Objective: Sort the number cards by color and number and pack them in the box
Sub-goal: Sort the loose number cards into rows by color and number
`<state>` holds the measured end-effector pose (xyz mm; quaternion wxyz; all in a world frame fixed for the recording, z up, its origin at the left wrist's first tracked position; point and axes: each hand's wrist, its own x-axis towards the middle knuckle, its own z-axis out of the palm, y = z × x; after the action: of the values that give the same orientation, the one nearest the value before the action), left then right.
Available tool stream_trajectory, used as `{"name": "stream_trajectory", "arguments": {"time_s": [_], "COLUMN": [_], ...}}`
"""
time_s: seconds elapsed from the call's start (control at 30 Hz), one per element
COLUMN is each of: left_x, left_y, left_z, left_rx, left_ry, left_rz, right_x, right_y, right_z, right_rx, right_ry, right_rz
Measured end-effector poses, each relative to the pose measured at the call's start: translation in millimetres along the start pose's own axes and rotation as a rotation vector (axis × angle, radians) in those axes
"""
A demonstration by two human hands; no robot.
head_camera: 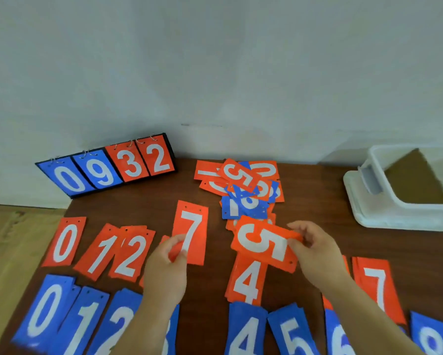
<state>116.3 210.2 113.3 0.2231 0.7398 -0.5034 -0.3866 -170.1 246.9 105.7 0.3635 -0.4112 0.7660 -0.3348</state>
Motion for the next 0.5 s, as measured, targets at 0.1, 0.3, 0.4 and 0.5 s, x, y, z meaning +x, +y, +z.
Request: {"name": "stream_trajectory", "arguments": {"time_s": [0.1,0.3,0.4,0.5], "left_x": [-52,-147,-189,-225], "left_y": [2,9,22,31], "left_z": [-1,23,37,45], "left_rx": [-0.050,-0.223,-0.292,-0.324], "left_ry": [-0.018,-0.092,-0.203,-0.297], "left_rz": [0.040,0.145,0.174,0.170], "right_x": [-35,-109,-141,-167], "right_y": [-2,-15,-8,2], "right_z": [-28,-88,-105,-111], "right_rx": [-0.013,-0.065,-0.054,-0.006], "right_ry": [-0.025,-0.290,-0.349,-0.324], "right_rz": [-0.071,-0.216,-0.231,-0.269]}}
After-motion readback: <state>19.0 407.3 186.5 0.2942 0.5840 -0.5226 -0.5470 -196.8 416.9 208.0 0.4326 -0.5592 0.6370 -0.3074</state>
